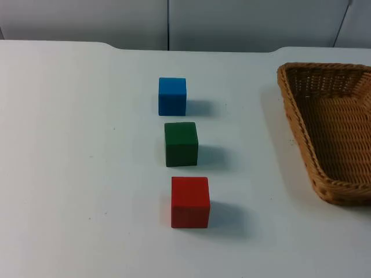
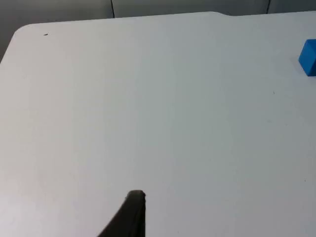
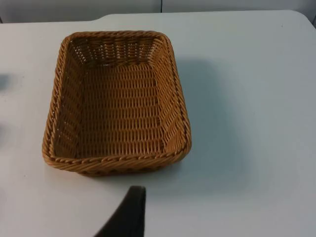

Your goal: Pick up the basket with the left hand and place the blue cube into the basket with the right hand.

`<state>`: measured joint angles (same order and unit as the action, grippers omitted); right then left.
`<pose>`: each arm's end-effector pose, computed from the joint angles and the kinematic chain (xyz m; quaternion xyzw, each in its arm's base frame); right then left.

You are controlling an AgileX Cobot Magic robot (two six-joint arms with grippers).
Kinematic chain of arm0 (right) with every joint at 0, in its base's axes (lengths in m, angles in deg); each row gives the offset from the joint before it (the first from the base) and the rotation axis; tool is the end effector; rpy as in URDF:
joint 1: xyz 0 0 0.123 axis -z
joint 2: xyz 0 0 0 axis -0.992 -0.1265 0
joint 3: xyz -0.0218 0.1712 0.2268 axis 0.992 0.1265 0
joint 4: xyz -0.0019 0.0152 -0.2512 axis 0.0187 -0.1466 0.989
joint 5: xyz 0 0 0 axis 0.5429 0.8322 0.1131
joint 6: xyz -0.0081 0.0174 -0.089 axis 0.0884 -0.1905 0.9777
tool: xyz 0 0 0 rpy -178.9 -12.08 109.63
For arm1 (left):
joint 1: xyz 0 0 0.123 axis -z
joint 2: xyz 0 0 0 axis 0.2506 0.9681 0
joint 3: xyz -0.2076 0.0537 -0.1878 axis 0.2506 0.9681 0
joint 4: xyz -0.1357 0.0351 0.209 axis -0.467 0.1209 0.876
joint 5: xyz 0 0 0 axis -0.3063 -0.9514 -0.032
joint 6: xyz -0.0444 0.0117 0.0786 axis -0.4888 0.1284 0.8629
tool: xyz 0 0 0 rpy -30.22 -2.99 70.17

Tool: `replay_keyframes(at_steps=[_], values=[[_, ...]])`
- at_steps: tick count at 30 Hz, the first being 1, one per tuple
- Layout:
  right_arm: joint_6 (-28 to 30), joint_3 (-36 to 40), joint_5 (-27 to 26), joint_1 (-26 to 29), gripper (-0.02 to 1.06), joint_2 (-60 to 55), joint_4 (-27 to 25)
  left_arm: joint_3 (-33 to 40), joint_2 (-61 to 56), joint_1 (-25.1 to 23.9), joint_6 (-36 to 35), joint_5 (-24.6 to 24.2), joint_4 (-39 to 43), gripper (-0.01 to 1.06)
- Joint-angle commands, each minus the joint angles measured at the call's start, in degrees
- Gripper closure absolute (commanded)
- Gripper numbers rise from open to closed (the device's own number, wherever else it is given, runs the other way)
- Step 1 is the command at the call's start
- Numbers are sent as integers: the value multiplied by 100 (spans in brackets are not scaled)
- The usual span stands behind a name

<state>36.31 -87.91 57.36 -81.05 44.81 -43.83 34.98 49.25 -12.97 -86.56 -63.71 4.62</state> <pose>-0.0074 -0.0082 0.2791 0.0260 0.8552 -0.0543 0.5148 -0.0077 0.0013 0.2811 0.0196 0.8550 0.0053 0.5182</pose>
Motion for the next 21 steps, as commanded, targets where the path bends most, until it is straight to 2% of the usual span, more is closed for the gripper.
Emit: replay_keyframes(at_steps=[1, 5, 14, 21], values=[[-7, 35, -51, -24, 0, 13, 6, -111, -25, 29, -6, 154, -81, 0], [-7, 35, -51, -24, 0, 13, 6, -319, 8, 29, -6, 321, -81, 0], [-7, 35, -51, -24, 0, 13, 6, -843, 931, 29, -6, 1001, -81, 0], [-7, 35, -51, -24, 0, 13, 6, -1180, 1518, 29, -6, 1268, -81, 0]])
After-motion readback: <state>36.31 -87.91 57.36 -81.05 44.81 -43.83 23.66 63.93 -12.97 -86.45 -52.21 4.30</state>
